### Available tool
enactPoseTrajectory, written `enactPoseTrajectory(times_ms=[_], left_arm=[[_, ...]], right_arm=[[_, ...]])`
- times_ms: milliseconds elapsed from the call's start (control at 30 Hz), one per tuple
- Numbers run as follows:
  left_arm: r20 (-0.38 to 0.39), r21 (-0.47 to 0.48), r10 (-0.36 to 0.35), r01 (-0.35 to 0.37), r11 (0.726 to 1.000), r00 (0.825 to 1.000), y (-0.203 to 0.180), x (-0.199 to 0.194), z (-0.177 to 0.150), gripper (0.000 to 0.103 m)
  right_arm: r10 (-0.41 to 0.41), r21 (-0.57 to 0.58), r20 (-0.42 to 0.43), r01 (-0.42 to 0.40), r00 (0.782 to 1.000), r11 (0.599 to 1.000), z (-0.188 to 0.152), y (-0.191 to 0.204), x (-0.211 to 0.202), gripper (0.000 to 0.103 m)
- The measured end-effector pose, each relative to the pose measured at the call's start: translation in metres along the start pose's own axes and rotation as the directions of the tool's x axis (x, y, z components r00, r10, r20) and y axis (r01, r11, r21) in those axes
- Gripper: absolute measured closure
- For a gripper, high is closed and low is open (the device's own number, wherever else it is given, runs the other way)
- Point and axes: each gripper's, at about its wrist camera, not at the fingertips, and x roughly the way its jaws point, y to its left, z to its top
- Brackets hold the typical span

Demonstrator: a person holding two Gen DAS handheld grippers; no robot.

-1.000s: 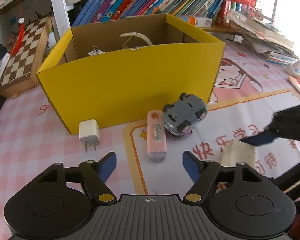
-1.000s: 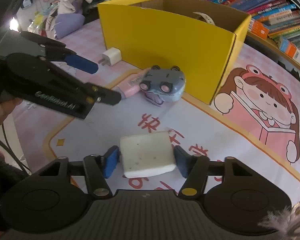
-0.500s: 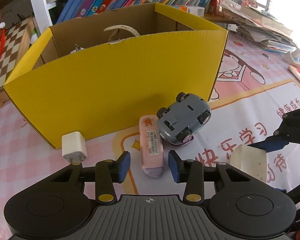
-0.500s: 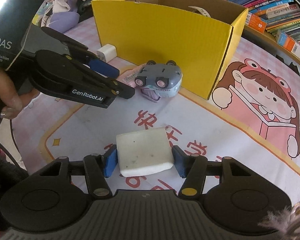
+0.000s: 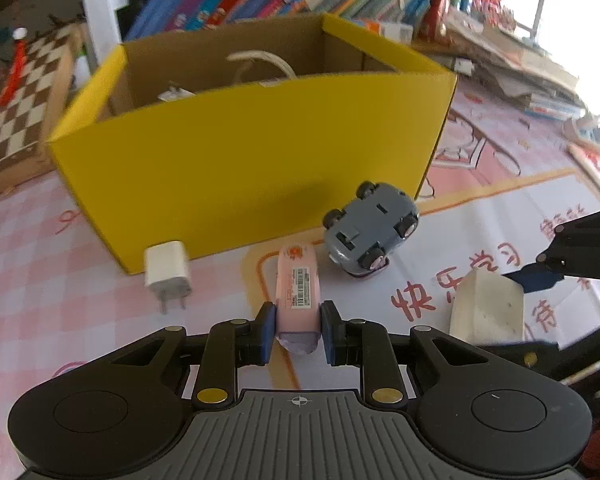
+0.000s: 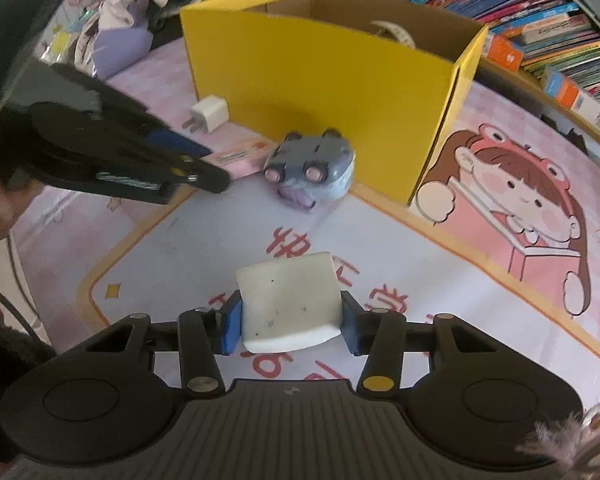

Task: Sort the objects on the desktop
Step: 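Grasp the pink eraser with the left tool while the right tool lifts the white block, then carry the pink eraser and white block toward the yellow box with both tools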

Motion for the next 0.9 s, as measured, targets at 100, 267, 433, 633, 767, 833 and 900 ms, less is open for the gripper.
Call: enactPoseTrajectory(times_ms=[100, 267, 433, 633, 767, 833, 900], left_arm=[[0.031, -0.024, 0.002, -0.001, 1.000, 1.000, 0.007, -0.016, -0.002, 0.081], [0.088, -0.064, 0.005, 0.001, 0.998, 0.996, 0.014, -0.044, -0.003, 0.081], [0.148, -0.079, 0.012, -0.001, 0.997, 0.989, 0.018, -0.067, -0.001, 0.081], [0.219, -0.067, 0.020, -0.005, 0.998, 0.976, 0.020, -0.088, 0.010, 0.081], [0.261, -0.049, 0.026, -0.014, 0.999, 0.965, 0.023, -0.097, 0.023, 0.081], [0.279, -0.038, 0.030, -0.020, 0.999, 0.960, 0.024, -0.100, 0.031, 0.081], [0.297, -0.025, 0.034, -0.028, 0.999, 0.954, 0.026, -0.102, 0.039, 0.081]], right_arm=[[-0.009, 0.010, 0.021, 0.009, 1.000, 1.000, 0.002, 0.000, -0.006, 0.058], [-0.015, 0.018, 0.052, 0.014, 0.999, 1.000, 0.008, 0.000, -0.016, 0.059], [-0.014, 0.028, 0.094, 0.011, 0.995, 1.000, 0.019, -0.001, -0.028, 0.059], [-0.014, 0.018, 0.171, 0.011, 0.985, 1.000, 0.040, -0.004, -0.047, 0.059], [-0.021, 0.002, 0.227, 0.021, 0.974, 1.000, 0.061, -0.009, -0.059, 0.059], [-0.022, -0.005, 0.249, 0.024, 0.968, 1.000, 0.071, -0.012, -0.063, 0.059], [-0.024, -0.018, 0.269, 0.030, 0.963, 0.999, 0.081, -0.015, -0.067, 0.059]])
